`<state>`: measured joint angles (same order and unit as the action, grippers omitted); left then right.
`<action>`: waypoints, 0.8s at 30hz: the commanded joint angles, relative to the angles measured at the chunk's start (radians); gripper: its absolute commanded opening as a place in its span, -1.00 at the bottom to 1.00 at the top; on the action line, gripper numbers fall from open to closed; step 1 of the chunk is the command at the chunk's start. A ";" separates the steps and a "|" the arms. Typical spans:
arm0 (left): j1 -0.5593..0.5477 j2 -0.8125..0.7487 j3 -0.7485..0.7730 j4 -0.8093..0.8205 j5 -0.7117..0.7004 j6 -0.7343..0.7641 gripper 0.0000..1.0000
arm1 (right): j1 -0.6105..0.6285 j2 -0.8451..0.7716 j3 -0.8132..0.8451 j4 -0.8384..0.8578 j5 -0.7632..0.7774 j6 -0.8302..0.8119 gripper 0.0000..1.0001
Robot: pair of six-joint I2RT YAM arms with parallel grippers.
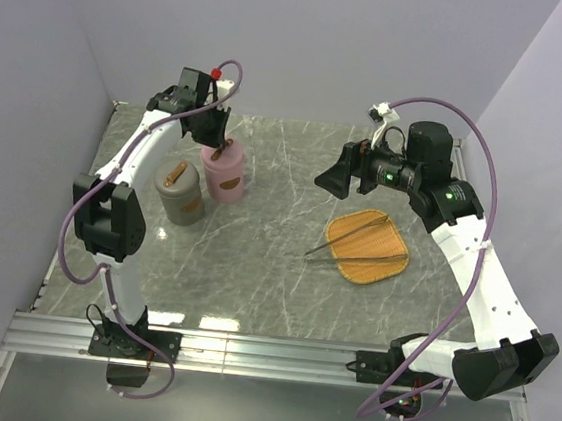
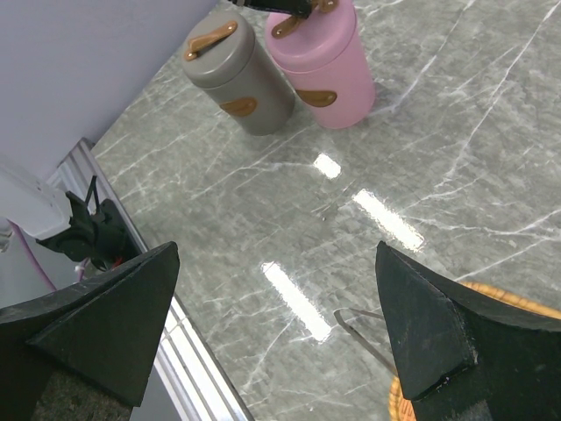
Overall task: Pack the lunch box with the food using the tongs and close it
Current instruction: Put the lid back on the lunch box
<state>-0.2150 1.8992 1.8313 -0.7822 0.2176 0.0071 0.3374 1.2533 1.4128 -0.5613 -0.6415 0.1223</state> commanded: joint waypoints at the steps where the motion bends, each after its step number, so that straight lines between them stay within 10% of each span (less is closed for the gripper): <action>1: 0.003 0.014 0.031 0.004 0.014 0.004 -0.99 | -0.009 -0.026 -0.005 0.040 -0.017 0.005 1.00; 24: 0.014 -0.080 -0.165 0.067 -0.125 -0.001 -0.99 | -0.008 -0.038 -0.020 0.044 -0.015 0.000 0.99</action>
<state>-0.2092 1.8420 1.6974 -0.6491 0.2008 0.0036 0.3374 1.2472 1.3926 -0.5583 -0.6449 0.1219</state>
